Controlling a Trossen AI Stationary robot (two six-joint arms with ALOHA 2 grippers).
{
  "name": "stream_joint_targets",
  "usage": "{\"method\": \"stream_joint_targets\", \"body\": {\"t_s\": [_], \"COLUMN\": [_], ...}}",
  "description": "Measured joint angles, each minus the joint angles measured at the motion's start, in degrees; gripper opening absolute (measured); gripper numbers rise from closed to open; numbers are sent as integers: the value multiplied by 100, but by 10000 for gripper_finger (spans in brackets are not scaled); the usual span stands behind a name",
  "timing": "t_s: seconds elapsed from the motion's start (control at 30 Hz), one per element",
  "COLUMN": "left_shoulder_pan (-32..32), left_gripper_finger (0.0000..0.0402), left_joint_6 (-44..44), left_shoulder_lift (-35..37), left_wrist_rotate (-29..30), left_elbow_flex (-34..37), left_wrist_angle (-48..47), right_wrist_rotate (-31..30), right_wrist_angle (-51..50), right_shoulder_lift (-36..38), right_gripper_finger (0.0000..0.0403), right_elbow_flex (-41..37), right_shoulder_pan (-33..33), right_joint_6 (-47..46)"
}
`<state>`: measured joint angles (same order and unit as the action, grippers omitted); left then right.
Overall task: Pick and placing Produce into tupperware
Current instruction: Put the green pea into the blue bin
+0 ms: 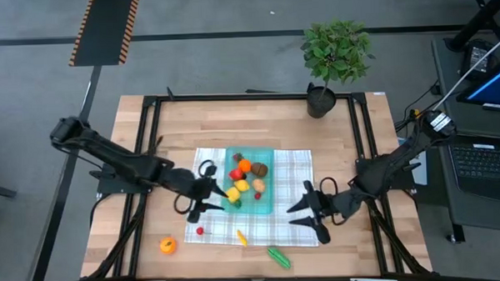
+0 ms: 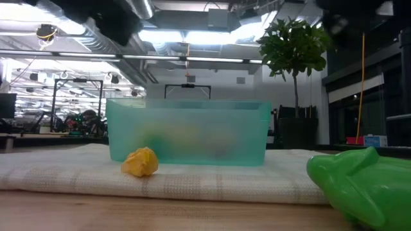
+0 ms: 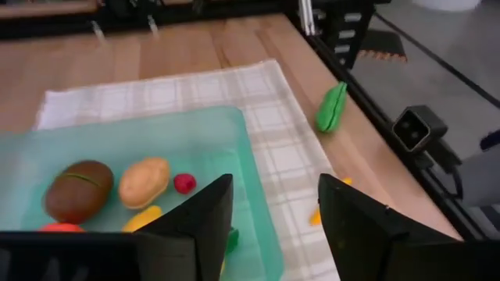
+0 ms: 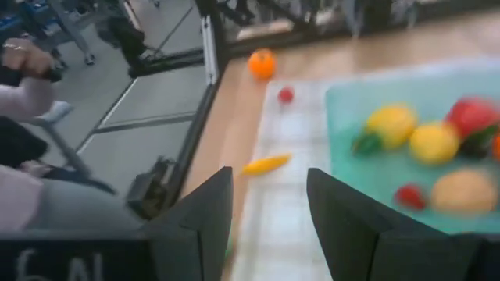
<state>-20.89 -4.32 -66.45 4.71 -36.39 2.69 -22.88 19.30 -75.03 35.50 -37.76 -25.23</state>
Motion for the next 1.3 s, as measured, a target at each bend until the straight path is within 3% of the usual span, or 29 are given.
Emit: {"method": "stream_joint_targets", "body": {"t_s": [0.23,0.37,0.67,0.97,1.13,1.3], "left_shoulder_pan": [-648,-960,-1490,-2191,-2554,-2749], "left_gripper_finger": [179,179,179,179,179,179], "left_joint_6": [-163,-166,-327,-661,-928,-958], "left_shoulder_lift": [660,777,806,804,810,810], "left_wrist_rotate": [717,914,1155,1969,2077,2182], "left_elbow_flex": [324,336,333,384,669,870], "left_wrist_angle": [49,55,-23,-14,321,574], "right_wrist_rotate": [-365,-784,-917,-901,-789,-746], "right_wrist_angle": [-741,-1353,-3484,-5642,-6180,-6196], "right_shoulder_lift": [-205,-659,-2252,-3843,-4381,-4552], "right_gripper_finger": [166,166,166,166,166,166], "right_elbow_flex": [154,723,2825,5245,6120,6465], "right_shoulder_pan": [-626,-919,-1107,-1117,-1117,-1117], "right_joint_6": [-1456,-1880,-3091,-3844,-4231,-4136]}}
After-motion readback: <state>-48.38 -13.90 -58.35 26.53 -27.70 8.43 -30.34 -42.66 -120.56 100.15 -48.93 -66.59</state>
